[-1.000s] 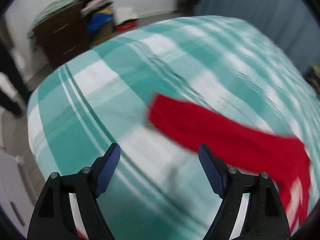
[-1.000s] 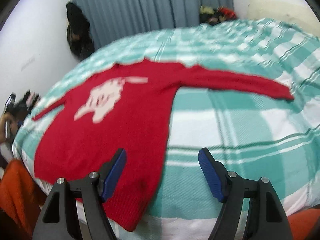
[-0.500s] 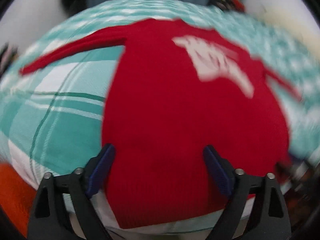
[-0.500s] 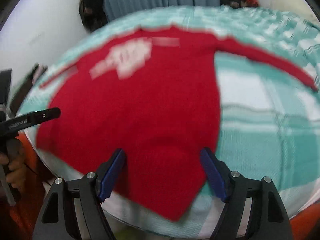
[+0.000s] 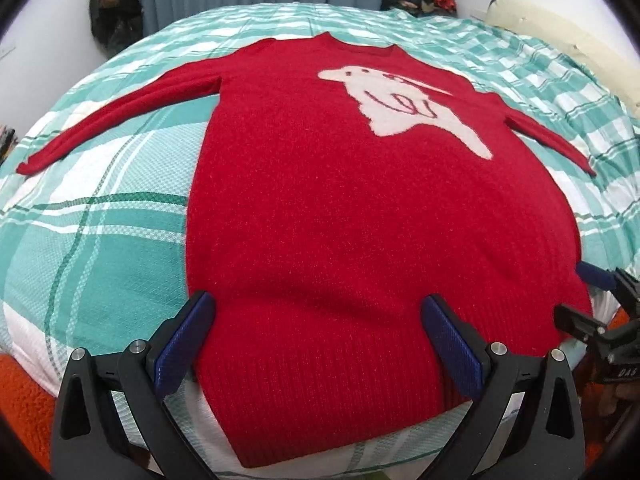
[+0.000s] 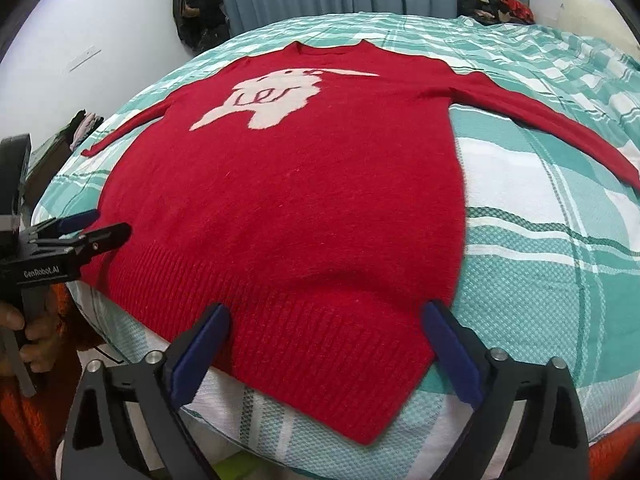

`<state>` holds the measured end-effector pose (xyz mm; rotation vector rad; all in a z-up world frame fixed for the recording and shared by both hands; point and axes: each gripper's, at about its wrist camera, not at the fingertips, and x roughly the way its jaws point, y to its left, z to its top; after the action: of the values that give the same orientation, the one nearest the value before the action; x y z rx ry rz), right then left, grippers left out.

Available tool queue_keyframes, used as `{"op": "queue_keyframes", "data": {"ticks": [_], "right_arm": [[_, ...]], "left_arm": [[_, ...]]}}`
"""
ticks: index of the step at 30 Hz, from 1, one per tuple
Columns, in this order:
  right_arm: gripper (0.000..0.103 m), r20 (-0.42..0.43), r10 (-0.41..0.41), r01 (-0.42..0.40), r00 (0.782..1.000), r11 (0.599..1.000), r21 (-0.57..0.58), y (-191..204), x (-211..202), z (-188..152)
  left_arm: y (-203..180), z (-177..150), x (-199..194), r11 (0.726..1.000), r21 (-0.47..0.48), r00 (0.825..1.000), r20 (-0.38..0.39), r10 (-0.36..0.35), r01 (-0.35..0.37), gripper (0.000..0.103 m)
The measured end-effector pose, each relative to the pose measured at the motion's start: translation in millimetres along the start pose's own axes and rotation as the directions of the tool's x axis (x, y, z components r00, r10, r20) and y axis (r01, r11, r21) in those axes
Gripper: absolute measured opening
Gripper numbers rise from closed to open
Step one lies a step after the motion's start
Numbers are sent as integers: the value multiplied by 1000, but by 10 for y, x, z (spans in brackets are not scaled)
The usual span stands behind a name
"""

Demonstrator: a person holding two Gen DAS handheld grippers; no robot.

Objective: Fold small clothes

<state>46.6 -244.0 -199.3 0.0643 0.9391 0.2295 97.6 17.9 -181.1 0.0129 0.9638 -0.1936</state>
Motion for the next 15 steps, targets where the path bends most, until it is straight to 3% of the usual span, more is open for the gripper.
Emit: {"op": "queue_keyframes", "data": {"ticks": [9, 15], "right_arm": [[102, -2, -37, 37, 999, 999, -23, 73, -87, 24], [102, 93, -90, 94, 992, 995, -37, 100, -422, -4]], "left_arm": [[-47, -67, -37, 999, 39, 999, 29, 21, -23, 102], [-93, -91, -49, 998, 56, 998, 41, 38, -40, 102]]}}
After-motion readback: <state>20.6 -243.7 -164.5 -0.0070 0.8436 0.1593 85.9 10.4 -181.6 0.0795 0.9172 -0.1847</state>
